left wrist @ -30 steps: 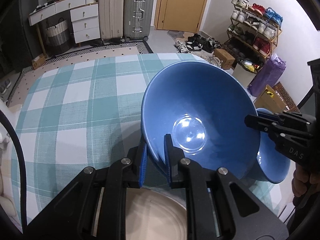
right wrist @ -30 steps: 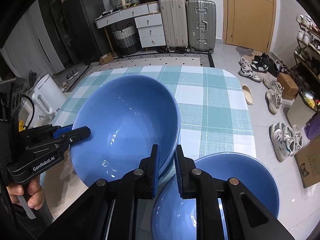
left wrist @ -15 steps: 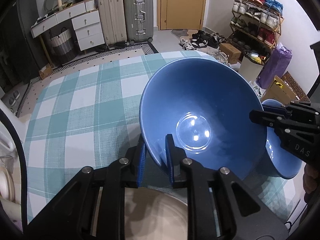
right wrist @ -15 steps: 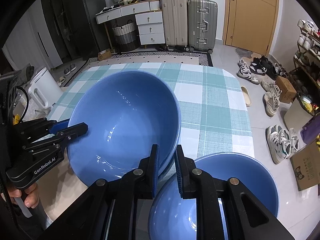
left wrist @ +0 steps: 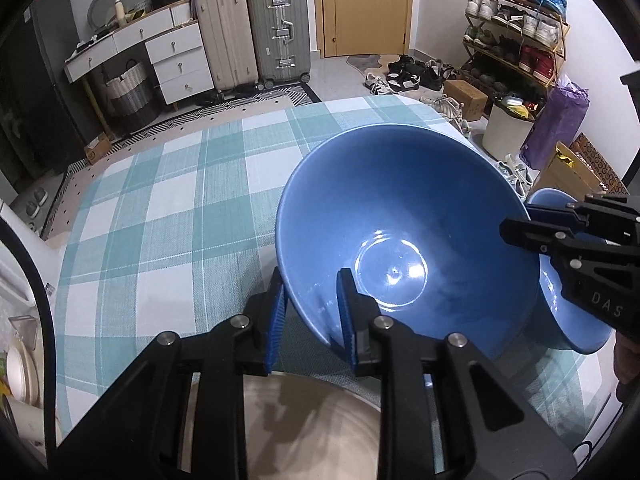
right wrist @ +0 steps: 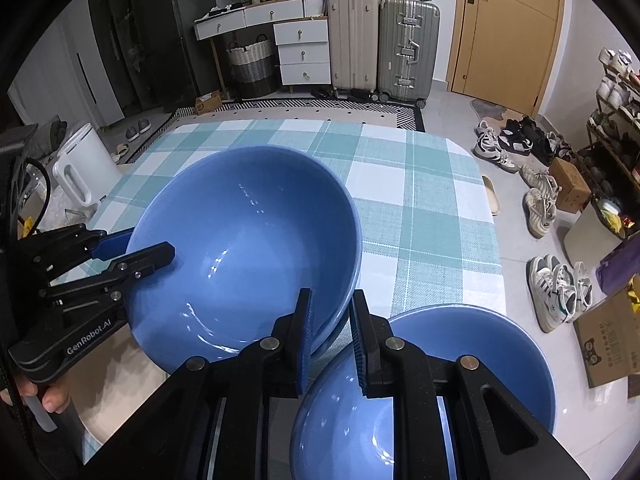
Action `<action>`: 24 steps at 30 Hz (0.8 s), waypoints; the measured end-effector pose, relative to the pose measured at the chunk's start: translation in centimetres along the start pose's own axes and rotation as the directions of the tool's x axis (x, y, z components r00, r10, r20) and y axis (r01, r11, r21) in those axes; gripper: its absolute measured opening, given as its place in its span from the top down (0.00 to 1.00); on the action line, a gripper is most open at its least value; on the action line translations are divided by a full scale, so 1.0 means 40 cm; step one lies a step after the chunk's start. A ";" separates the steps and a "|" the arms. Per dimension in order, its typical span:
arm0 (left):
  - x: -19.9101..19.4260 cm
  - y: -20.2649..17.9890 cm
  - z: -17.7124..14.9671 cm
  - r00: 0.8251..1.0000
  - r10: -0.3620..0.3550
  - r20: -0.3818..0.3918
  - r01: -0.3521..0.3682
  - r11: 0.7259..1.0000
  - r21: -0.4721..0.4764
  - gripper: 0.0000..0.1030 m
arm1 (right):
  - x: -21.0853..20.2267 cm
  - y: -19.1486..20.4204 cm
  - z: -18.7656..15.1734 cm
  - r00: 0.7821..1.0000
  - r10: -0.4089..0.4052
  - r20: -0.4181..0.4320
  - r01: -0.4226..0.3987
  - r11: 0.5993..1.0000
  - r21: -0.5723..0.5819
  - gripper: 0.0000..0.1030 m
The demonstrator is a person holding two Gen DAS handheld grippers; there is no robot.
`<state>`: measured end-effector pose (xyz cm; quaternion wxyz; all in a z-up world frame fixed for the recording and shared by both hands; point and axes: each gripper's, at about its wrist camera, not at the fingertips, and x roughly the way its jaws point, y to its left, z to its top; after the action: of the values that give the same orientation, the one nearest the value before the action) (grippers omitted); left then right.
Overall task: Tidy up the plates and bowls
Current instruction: 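Open both tools to release the blue bowl inside the other bowl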
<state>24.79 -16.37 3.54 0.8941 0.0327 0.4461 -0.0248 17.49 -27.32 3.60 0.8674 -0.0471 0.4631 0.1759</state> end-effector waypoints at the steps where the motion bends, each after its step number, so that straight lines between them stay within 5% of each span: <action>1: 0.002 0.001 -0.001 1.000 -0.001 -0.005 0.001 1.000 -0.003 0.80 | 0.003 -0.001 -0.001 1.000 0.001 -0.003 -0.001 1.000 0.002 0.83; 9: 0.006 0.029 -0.008 0.998 -0.061 -0.022 0.059 0.996 -0.065 0.75 | -0.006 -0.001 -0.009 1.000 -0.018 0.007 0.018 1.000 -0.012 0.81; 11: -0.002 0.037 -0.010 0.996 -0.091 -0.021 0.089 0.993 -0.081 0.70 | -0.009 0.000 -0.009 1.000 -0.016 0.008 0.016 1.000 -0.011 0.79; 13: -0.012 0.040 -0.012 0.995 -0.099 -0.017 0.097 0.991 -0.091 0.54 | -0.014 -0.001 -0.010 1.000 -0.014 0.012 0.014 1.000 -0.007 0.75; 18: -0.052 0.048 -0.023 0.991 -0.135 0.009 0.135 0.982 -0.131 0.24 | -0.042 -0.010 -0.020 0.999 0.013 0.051 -0.015 0.999 0.030 0.54; 22: -0.081 0.050 -0.037 0.986 -0.163 0.023 0.164 0.972 -0.166 0.21 | -0.075 -0.019 -0.033 0.994 0.046 0.099 -0.053 0.996 0.075 0.24; 24: -0.096 0.045 -0.046 0.986 -0.163 0.030 0.166 0.971 -0.170 0.19 | -0.092 -0.023 -0.039 0.992 0.045 0.119 -0.056 0.995 0.088 0.16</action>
<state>21.15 -14.37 5.58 0.8919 -0.0821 0.4407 -0.0605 14.69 -29.51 5.66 0.8895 0.0146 0.4201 0.1791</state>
